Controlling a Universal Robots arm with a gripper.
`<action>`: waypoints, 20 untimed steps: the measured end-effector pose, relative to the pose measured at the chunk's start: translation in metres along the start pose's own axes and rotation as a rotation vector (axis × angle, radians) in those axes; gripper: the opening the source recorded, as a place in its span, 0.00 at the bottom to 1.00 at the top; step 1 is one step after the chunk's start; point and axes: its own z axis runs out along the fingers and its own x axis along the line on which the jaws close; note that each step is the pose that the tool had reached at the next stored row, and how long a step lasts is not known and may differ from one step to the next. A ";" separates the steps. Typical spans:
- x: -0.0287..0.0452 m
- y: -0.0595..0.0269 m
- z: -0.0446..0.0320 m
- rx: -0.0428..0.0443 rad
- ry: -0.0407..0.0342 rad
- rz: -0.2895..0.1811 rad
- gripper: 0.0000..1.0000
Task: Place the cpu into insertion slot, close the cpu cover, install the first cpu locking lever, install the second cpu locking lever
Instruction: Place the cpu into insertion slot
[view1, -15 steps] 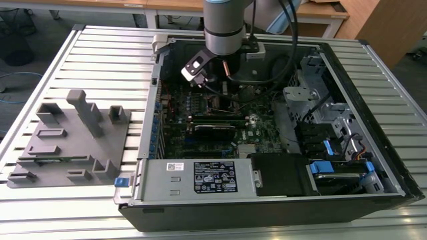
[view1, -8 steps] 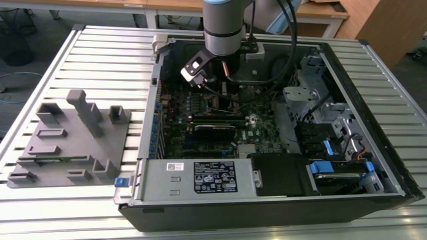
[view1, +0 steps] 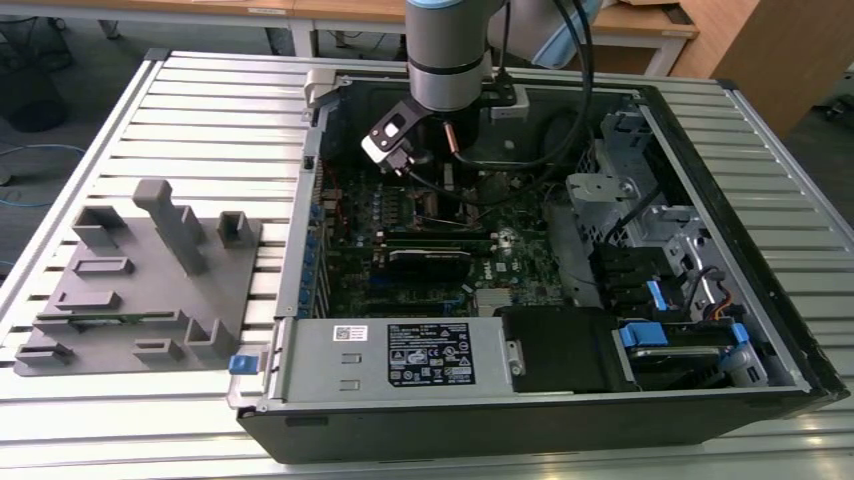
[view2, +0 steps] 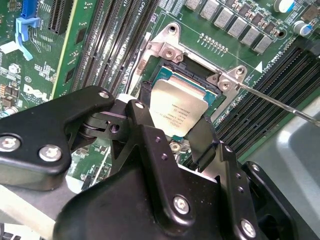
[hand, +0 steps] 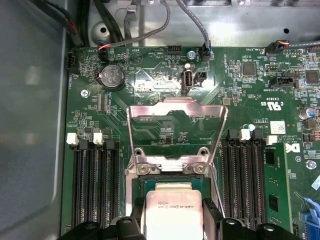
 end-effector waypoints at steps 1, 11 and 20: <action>0.0000 0.0000 0.0000 0.0001 0.0000 0.000 0.54; 0.0002 -0.0003 0.0025 -0.0027 0.0120 -0.006 0.54; -0.0001 -0.0005 0.0029 -0.0047 0.0131 -0.013 0.54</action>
